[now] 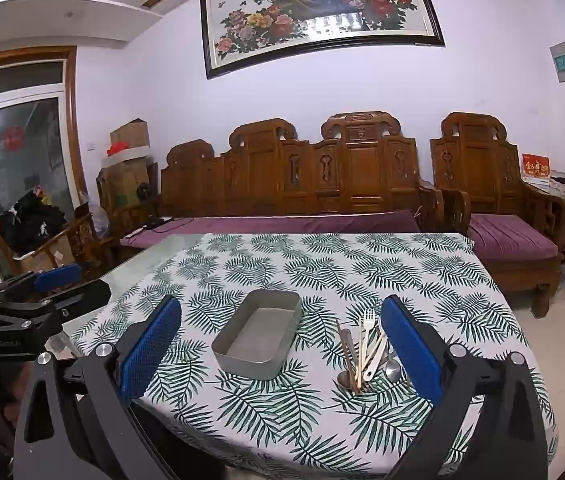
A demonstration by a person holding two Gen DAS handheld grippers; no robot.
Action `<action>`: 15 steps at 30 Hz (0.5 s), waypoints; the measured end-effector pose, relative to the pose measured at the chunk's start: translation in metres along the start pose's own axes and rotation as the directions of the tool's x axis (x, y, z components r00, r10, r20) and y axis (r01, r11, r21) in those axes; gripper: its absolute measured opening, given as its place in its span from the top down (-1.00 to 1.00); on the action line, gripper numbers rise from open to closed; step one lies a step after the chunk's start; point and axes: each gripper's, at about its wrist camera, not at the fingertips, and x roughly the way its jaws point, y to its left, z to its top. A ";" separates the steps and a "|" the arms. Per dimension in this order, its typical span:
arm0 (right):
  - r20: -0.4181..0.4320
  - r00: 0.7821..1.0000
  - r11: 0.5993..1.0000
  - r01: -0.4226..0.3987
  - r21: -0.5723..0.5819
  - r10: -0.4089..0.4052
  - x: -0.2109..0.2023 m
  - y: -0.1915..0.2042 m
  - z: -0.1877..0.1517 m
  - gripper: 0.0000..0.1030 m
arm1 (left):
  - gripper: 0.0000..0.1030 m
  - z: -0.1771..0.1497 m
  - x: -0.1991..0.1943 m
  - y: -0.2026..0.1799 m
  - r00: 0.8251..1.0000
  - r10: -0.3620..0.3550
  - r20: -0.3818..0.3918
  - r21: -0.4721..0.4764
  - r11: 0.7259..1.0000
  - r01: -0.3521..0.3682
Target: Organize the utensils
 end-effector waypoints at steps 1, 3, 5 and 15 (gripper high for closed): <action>0.000 1.000 1.000 0.000 0.000 0.000 0.000 0.000 0.000 -0.95 | -0.87 0.000 0.001 0.000 1.000 -0.003 -0.001 0.001 1.000 0.003; -0.002 1.000 1.000 0.000 -0.001 0.000 0.000 0.000 0.000 -0.95 | -0.87 0.000 0.001 0.000 1.000 -0.007 0.007 -0.007 1.000 0.007; -0.003 1.000 1.000 0.003 -0.002 -0.003 0.000 0.000 0.000 -0.95 | -0.87 0.000 -0.005 0.005 1.000 -0.016 0.012 -0.016 1.000 0.016; 0.000 1.000 1.000 -0.002 -0.001 0.002 0.001 0.001 0.000 -0.95 | -0.87 0.007 -0.009 -0.001 1.000 -0.010 0.017 -0.004 1.000 0.010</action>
